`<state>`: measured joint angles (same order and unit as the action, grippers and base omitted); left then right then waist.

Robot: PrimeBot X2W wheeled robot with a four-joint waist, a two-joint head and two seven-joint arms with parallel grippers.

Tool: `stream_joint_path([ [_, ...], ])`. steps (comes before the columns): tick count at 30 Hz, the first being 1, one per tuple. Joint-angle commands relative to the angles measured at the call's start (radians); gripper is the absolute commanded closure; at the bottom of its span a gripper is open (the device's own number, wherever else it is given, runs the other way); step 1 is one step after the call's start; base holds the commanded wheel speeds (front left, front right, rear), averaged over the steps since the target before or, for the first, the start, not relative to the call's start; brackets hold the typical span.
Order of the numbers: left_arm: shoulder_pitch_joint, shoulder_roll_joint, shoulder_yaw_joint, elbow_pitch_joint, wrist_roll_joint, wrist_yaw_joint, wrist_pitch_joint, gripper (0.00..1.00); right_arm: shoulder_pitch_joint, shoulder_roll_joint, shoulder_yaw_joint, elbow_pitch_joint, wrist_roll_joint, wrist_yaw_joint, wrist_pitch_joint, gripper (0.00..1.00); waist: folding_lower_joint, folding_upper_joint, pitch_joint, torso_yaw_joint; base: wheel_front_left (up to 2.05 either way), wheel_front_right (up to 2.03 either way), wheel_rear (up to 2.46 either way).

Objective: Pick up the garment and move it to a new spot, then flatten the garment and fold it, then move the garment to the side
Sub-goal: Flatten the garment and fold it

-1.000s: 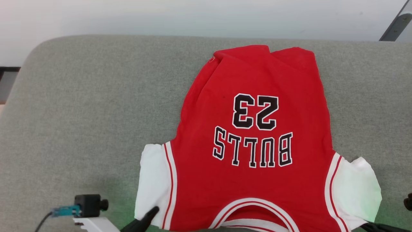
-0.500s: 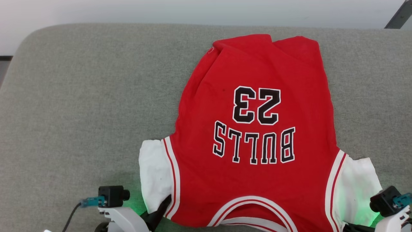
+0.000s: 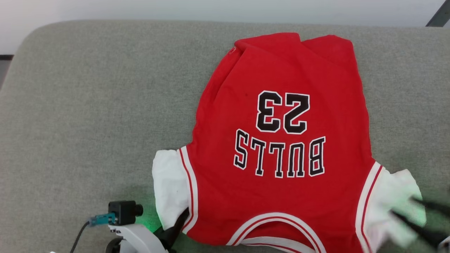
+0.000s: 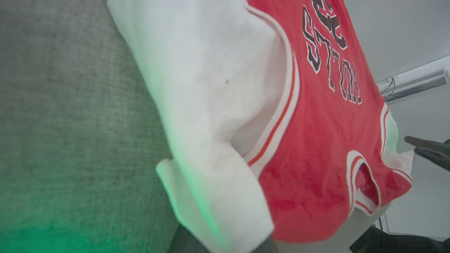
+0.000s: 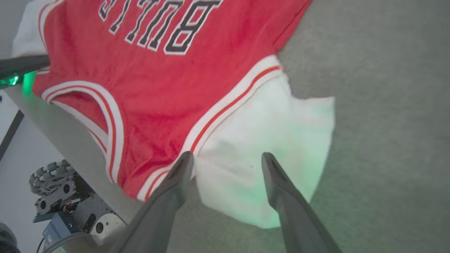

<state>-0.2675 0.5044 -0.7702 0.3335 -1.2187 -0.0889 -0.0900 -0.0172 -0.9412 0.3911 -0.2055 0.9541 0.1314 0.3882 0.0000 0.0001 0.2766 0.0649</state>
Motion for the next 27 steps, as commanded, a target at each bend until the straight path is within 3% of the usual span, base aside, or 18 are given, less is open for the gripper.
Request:
stream_joint_path([
  [1,-0.005,-0.024,-0.008,0.012,0.004,0.013,0.005,1.00,0.017,-0.026,-0.065,-0.034,0.023,-0.002,0.014,0.00,0.0000,-0.0001,0.011,0.005,0.00,0.00,0.00],
  [6,-0.035,-0.041,-0.015,-0.043,0.013,0.015,0.013,1.00,-0.037,-0.091,-0.283,-0.084,0.063,-0.002,0.085,0.00,0.0000,-0.0001,0.063,0.037,0.00,0.00,0.00],
  [10,-0.082,-0.065,-0.027,-0.067,0.025,0.001,0.025,1.00,-0.222,-0.083,-0.345,-0.030,0.030,-0.002,0.147,0.00,0.0000,-0.0001,0.133,0.082,0.00,0.00,0.00],
  [15,-0.140,-0.114,-0.058,-0.051,0.044,-0.018,0.040,1.00,-0.546,-0.019,-0.233,0.126,-0.098,-0.002,0.231,0.00,0.0000,-0.0001,0.204,0.157,0.00,0.00,0.00],
  [19,-0.172,-0.155,-0.078,-0.020,0.055,-0.027,0.031,1.00,-0.774,0.057,-0.115,0.318,-0.187,-0.002,0.306,0.00,0.0000,-0.0001,0.243,0.208,0.00,0.00,0.00],
  [27,-0.187,-0.186,-0.113,0.024,0.057,-0.031,0.012,1.00,-1.062,0.165,-0.018,0.674,-0.234,-0.002,0.492,0.00,0.0000,-0.0001,0.305,0.278,0.00,0.00,0.00],
])
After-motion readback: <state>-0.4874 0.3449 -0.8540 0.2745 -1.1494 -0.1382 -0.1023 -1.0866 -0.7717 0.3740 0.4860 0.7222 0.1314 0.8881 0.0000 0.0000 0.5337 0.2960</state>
